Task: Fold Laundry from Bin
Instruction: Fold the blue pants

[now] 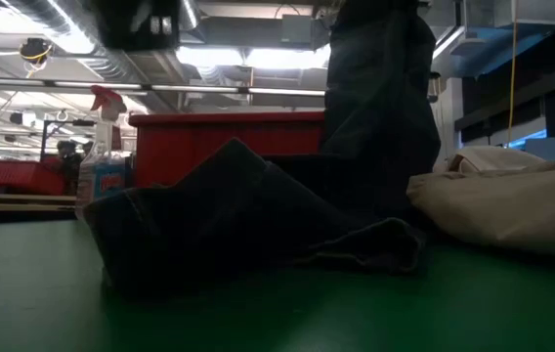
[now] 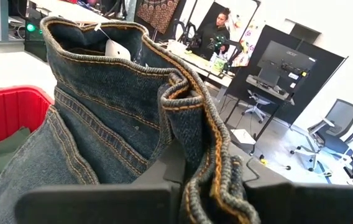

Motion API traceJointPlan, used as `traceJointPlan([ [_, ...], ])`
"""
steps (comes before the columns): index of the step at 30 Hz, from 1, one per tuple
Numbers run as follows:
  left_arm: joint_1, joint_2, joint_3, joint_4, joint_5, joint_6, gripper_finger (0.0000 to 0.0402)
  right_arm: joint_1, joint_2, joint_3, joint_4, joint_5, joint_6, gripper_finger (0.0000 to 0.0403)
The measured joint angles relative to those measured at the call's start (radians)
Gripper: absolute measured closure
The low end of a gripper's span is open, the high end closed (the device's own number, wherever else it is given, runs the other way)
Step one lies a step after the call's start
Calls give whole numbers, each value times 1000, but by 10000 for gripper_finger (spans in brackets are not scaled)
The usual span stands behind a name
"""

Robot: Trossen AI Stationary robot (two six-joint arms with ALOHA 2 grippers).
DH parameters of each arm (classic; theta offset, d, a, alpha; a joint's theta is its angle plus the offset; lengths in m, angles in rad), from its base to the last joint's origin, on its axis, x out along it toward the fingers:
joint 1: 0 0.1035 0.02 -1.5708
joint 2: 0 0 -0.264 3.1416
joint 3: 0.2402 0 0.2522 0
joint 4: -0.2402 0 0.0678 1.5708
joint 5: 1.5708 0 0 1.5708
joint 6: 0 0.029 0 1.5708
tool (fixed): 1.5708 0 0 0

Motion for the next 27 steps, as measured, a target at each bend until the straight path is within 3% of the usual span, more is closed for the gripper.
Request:
traceJointPlan([
  [2,-19,-61,1,-87,-229,54,228,0,0,0,0,0,0,359],
  [5,-61,-110,1,-181,-738,43,232,0,-1,0,-9,0,0,359],
  [6,-66,-112,1,-198,-866,18,234,0,-1,0,-13,0,0,359],
  [8,-55,-109,0,-215,-961,-27,236,0,-1,0,-18,0,1,359],
  [11,-10,-98,-45,-153,-927,-69,236,0,-1,0,-25,0,11,359],
  [16,112,-95,-252,6,-847,-110,236,0,-2,0,-30,0,46,353],
  [23,292,-95,-543,569,-584,-56,235,0,-2,0,-60,1,45,360],
  [27,347,-95,-616,611,-561,-83,235,0,-2,0,-59,14,43,359],
])
